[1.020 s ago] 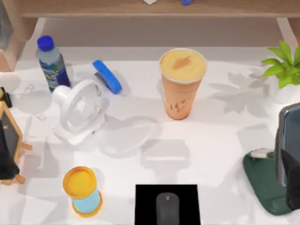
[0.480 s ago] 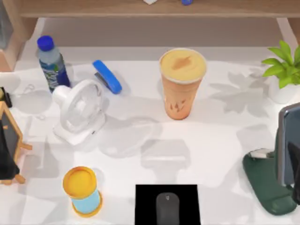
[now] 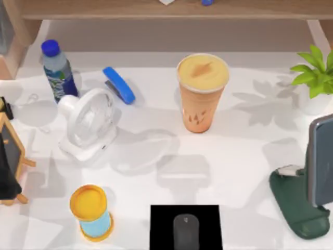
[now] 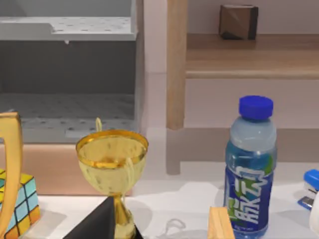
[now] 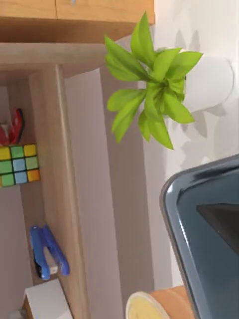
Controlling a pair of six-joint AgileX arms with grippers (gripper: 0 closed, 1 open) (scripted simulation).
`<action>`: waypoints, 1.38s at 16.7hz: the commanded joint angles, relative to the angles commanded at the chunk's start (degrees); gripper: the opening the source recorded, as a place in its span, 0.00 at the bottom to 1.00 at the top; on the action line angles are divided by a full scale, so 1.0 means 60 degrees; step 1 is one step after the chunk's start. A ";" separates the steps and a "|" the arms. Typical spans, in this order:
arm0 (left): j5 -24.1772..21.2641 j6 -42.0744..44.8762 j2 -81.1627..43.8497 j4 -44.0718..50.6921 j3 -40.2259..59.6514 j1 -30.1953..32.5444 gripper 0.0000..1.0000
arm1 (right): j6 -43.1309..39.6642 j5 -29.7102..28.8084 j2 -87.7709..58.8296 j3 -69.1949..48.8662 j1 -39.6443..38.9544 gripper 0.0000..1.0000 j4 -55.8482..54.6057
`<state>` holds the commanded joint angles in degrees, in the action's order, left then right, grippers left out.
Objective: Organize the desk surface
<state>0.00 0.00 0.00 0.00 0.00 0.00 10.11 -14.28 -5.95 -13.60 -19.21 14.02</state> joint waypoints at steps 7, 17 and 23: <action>0.0000 0.0000 0.0000 0.0000 0.0000 0.0000 1.00 | -0.1333 0.1920 0.0979 0.1844 0.2887 1.00 -0.1953; -0.0048 0.0021 -0.0260 -0.0170 0.0055 0.0260 1.00 | -0.1686 0.2381 0.0992 0.2267 0.3202 1.00 -0.2336; 0.0005 0.0119 -0.3199 -0.1853 0.0715 0.2483 1.00 | -0.1686 0.2381 0.0992 0.2267 0.3202 1.00 -0.2336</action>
<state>0.03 0.72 -19.19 -11.12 4.29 14.90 0.00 0.00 0.00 0.00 0.00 0.00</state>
